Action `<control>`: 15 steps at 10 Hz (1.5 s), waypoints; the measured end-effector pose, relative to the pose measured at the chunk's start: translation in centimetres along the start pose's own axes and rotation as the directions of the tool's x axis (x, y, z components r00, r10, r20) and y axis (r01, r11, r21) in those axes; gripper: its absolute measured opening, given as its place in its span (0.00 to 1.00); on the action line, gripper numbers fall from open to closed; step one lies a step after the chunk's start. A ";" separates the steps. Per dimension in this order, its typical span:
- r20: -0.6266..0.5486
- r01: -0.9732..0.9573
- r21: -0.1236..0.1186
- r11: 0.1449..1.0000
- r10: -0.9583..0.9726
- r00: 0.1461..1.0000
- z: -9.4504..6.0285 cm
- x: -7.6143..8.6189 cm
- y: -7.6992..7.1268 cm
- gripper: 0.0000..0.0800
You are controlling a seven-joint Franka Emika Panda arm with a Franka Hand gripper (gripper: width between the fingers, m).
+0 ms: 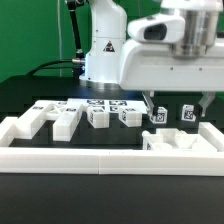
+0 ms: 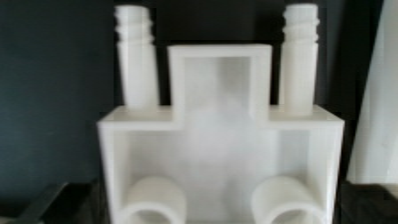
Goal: Assemble chair
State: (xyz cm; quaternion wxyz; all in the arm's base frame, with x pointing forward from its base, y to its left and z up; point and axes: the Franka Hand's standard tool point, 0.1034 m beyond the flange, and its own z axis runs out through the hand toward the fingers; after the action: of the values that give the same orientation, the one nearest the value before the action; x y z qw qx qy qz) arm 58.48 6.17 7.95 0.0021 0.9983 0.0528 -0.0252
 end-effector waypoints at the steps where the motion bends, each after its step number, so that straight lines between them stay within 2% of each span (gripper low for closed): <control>1: -0.003 0.009 0.002 1.000 -0.009 1.000 -0.4 -1.2 0.6 0.81; 2: 0.000 0.002 0.002 1.000 -0.002 1.000 -0.3 -2.3 0.9 0.81; 4: -0.002 0.006 0.002 1.000 -0.006 1.000 -0.2 -1.9 0.7 0.81; 6: -0.004 0.001 0.004 1.000 -0.001 1.000 -0.1 -2.3 0.9 0.81; 8: -0.001 0.008 0.011 1.000 -0.008 1.000 -0.1 -5.6 1.8 0.81; 10: 0.009 0.018 0.012 1.000 -0.018 1.000 0.5 -7.6 2.2 0.81; 11: 0.025 0.023 0.013 1.000 -0.023 0.999 0.7 -8.1 2.3 0.81; 13: 0.038 0.026 0.015 1.000 -0.026 0.999 0.6 -7.9 2.2 0.81; 15: 0.145 0.025 0.026 0.999 -0.028 0.989 0.9 -8.6 2.0 0.81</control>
Offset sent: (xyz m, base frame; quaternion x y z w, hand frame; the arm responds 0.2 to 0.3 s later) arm 0.0000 0.0000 0.0000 0.0000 0.0000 0.0000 1.0000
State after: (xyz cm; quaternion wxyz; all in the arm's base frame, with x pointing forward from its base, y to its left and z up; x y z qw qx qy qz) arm 50.12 3.24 7.46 -0.0066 0.9929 0.0655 -0.0988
